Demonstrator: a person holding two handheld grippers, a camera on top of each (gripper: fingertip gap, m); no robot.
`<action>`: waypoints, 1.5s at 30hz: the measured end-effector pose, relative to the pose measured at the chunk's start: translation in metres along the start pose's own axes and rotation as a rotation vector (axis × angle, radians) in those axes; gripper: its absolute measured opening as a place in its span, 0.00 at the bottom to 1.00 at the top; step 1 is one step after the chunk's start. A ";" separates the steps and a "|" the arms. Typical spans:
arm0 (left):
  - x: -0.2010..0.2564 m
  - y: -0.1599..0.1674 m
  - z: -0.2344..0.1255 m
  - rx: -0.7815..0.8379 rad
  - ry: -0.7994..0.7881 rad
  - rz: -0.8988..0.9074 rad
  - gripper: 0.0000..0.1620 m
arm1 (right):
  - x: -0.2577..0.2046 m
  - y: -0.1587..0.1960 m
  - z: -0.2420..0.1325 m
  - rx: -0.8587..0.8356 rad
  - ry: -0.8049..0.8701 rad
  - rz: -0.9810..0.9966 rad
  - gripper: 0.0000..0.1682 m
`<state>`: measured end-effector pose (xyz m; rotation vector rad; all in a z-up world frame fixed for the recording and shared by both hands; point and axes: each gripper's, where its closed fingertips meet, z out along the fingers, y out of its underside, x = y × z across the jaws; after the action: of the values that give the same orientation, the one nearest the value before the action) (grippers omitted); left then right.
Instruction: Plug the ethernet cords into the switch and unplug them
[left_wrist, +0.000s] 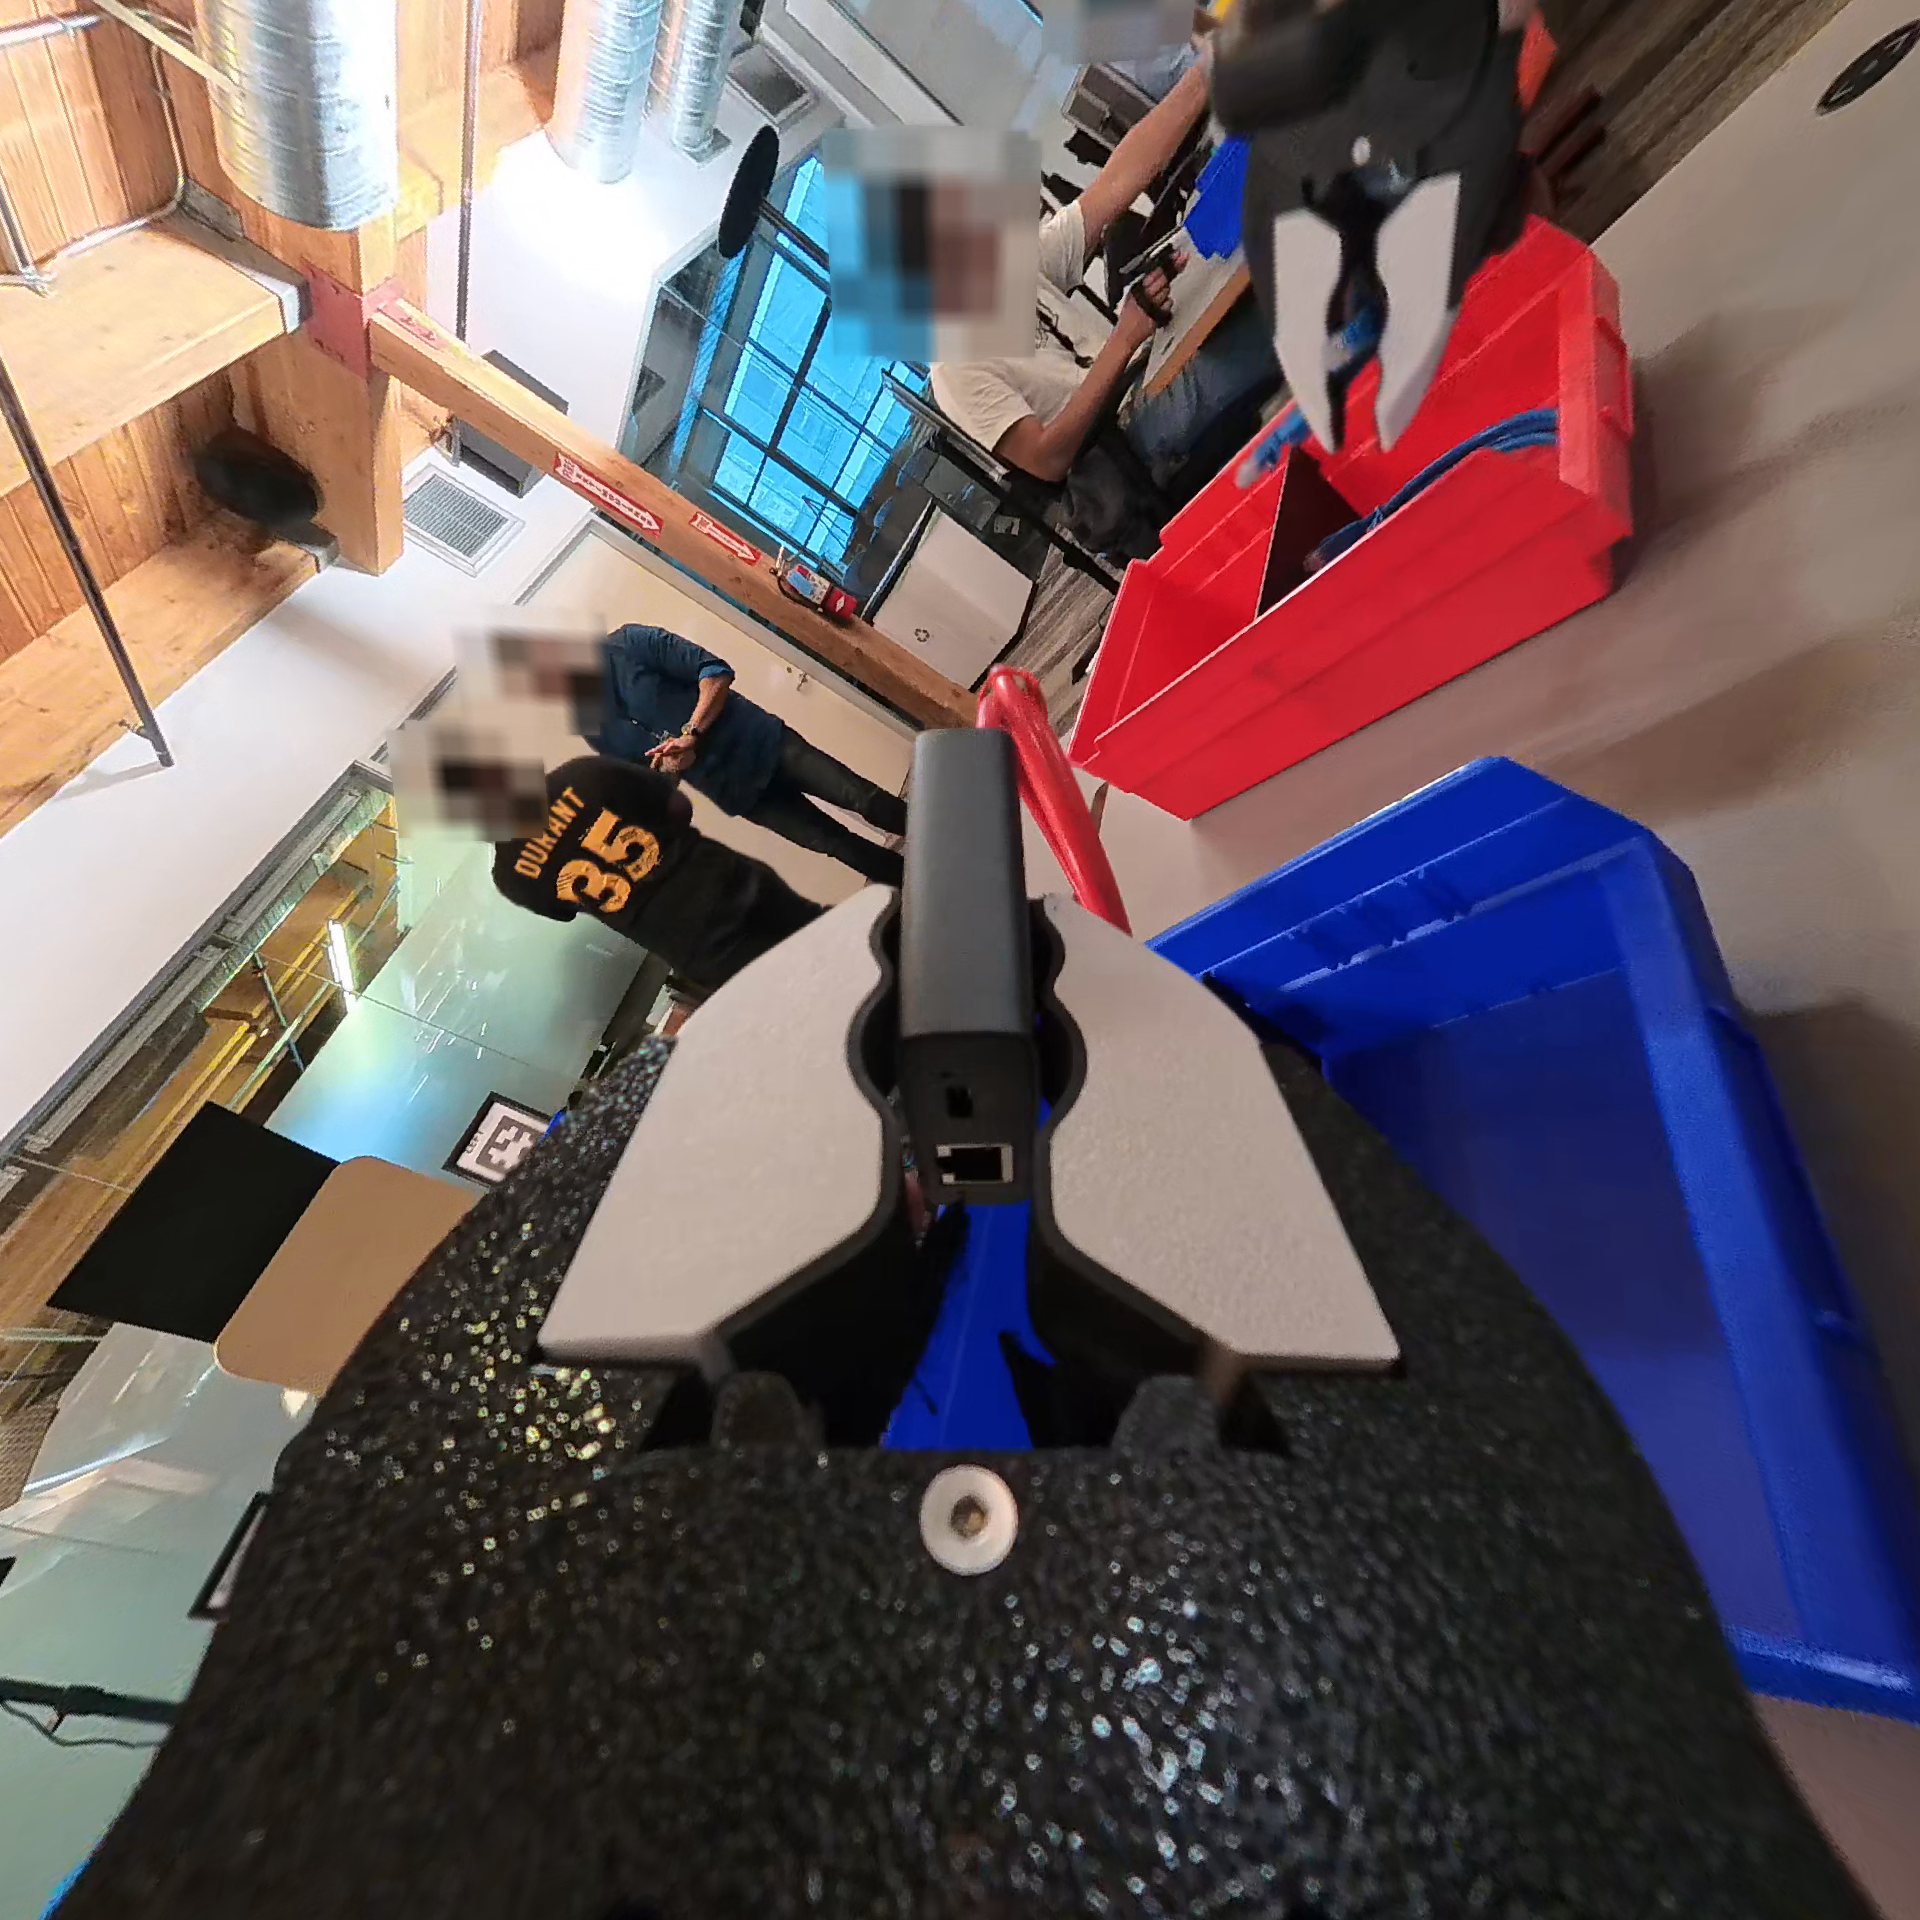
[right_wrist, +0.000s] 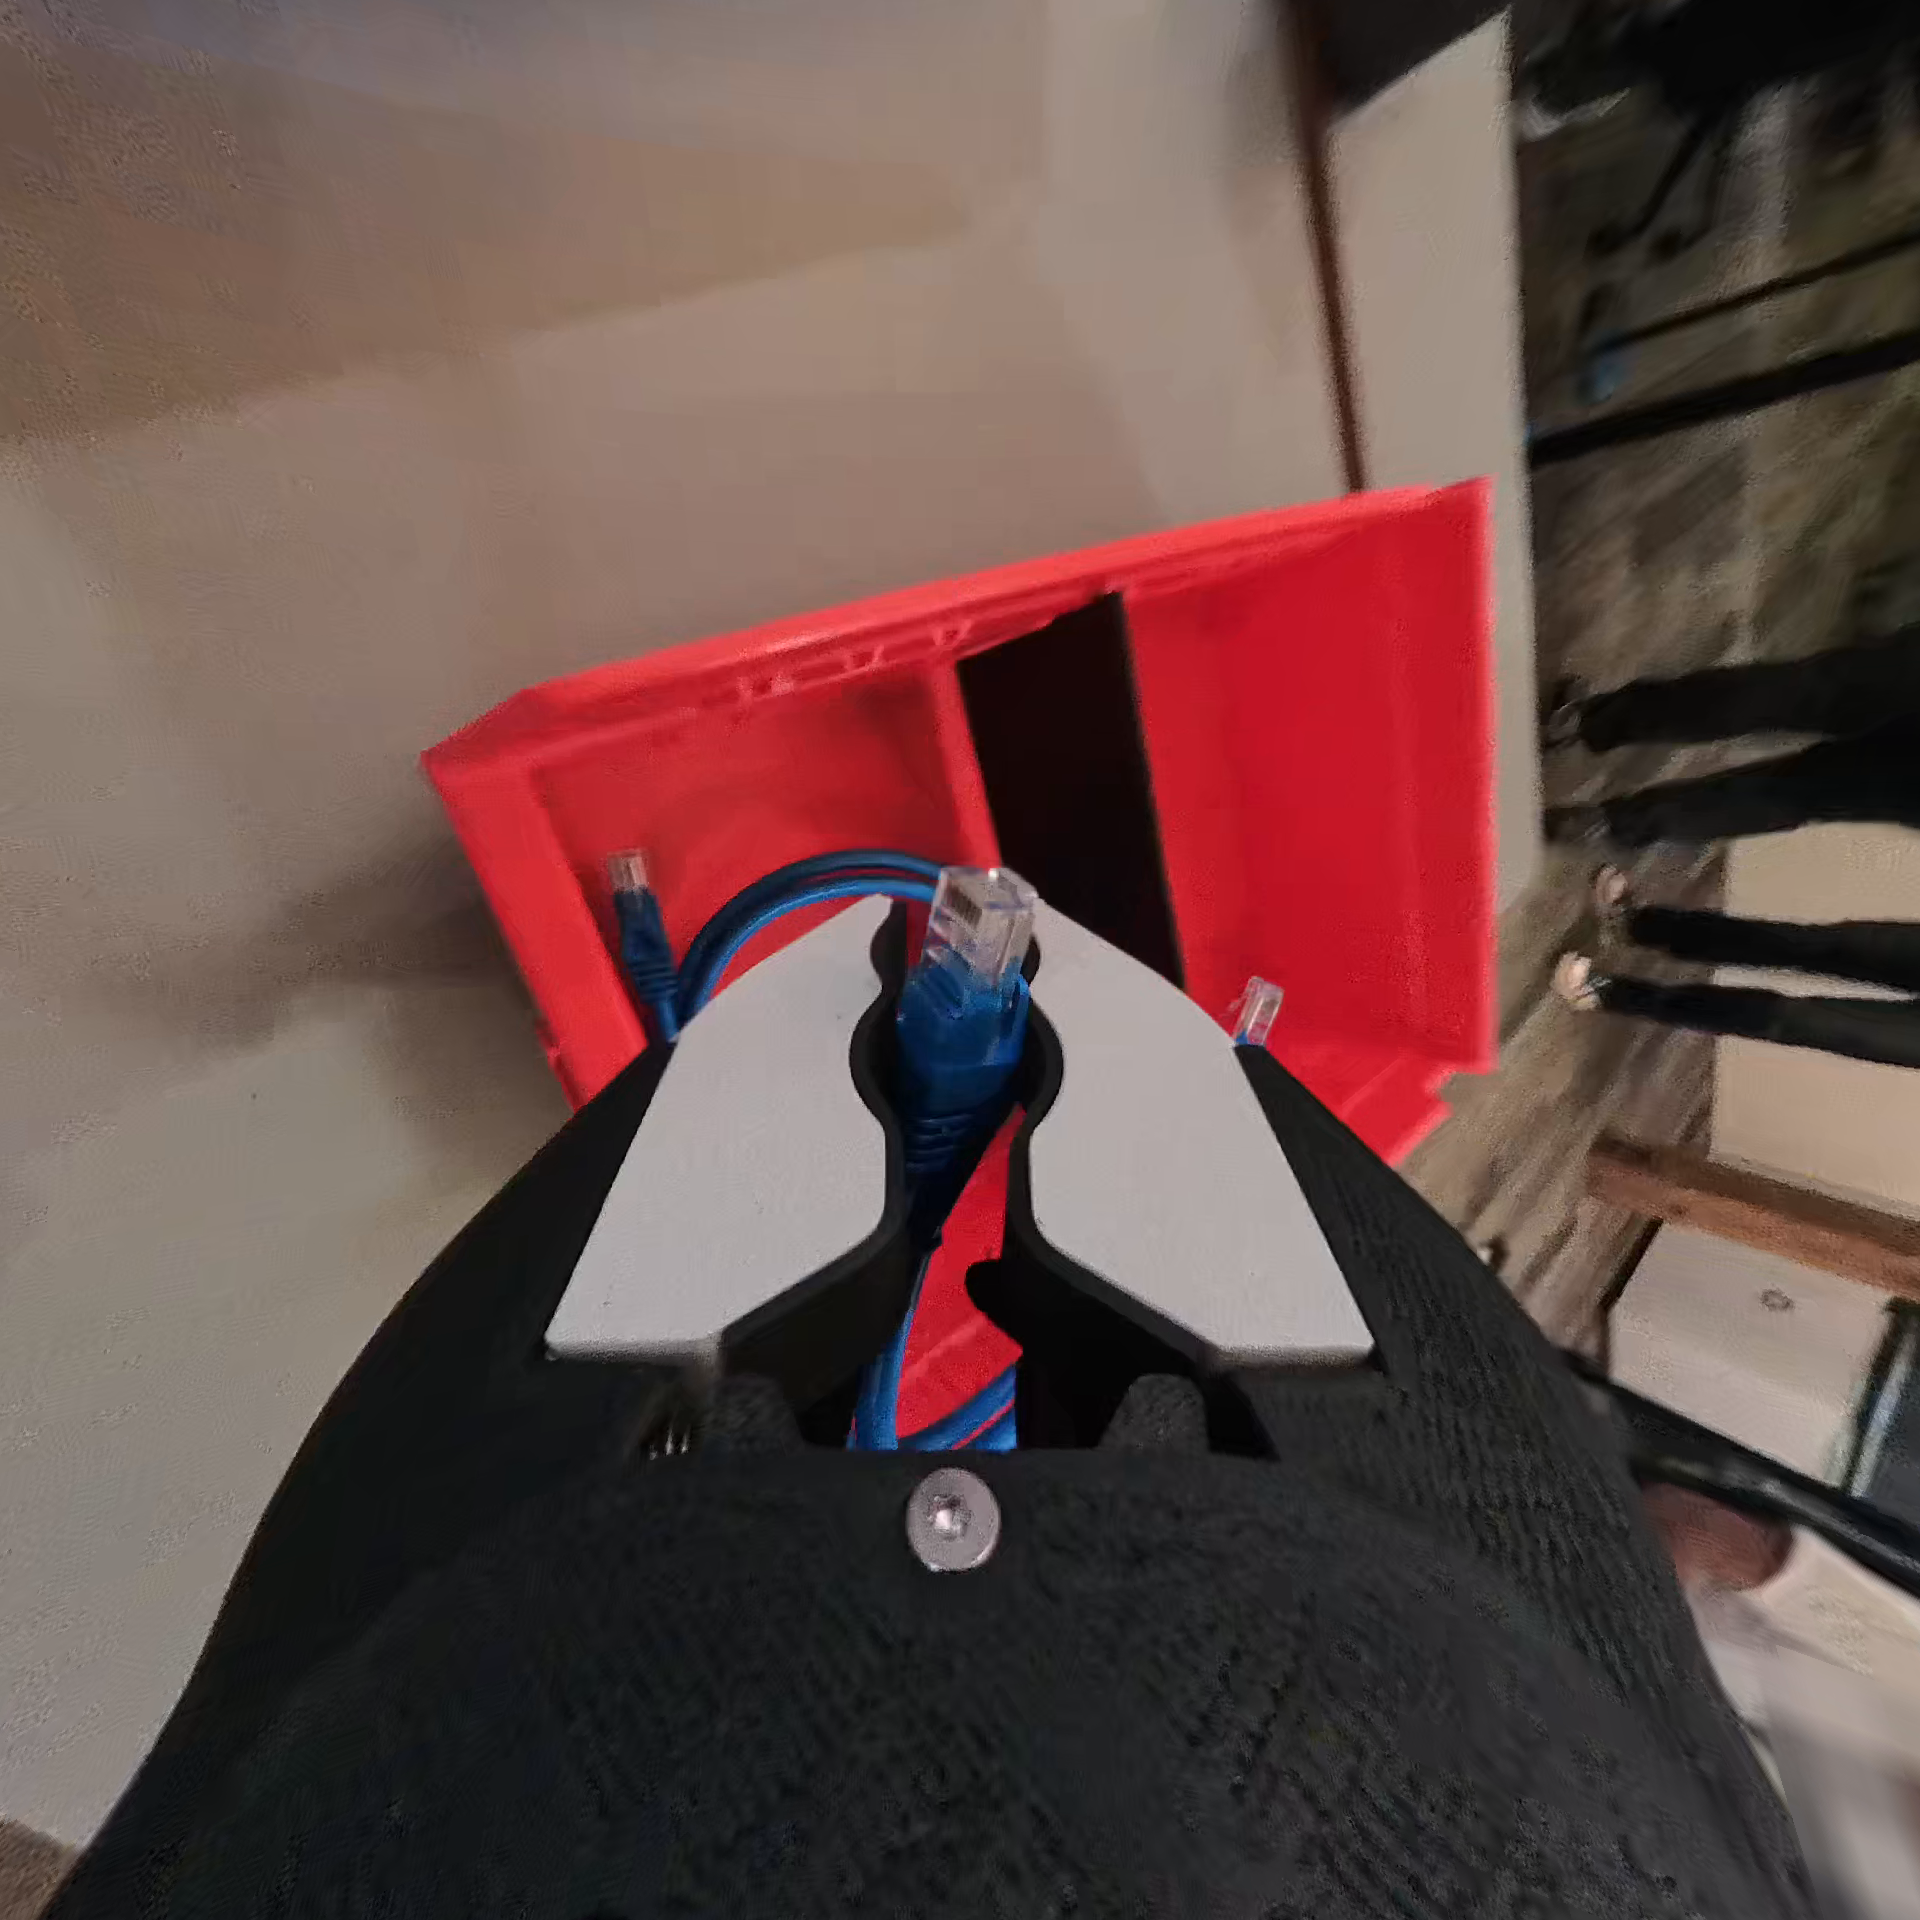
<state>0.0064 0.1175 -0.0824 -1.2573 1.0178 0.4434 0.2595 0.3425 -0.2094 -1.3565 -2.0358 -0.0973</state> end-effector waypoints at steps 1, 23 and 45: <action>0.000 -0.001 0.000 0.005 0.002 -0.005 0.13 | -0.006 0.006 0.008 -0.030 -0.032 0.027 0.17; 0.031 -0.035 0.013 0.134 0.063 0.126 0.13 | -0.035 -0.307 -0.058 0.286 0.572 -0.598 0.26; 0.035 -0.046 0.013 0.149 0.077 0.137 0.13 | -0.035 -0.298 -0.048 0.168 0.527 -0.565 0.18</action>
<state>0.0647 0.1074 -0.0860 -1.0818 1.1859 0.4187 0.0402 0.1595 -0.1050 -0.5410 -1.8510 -0.4690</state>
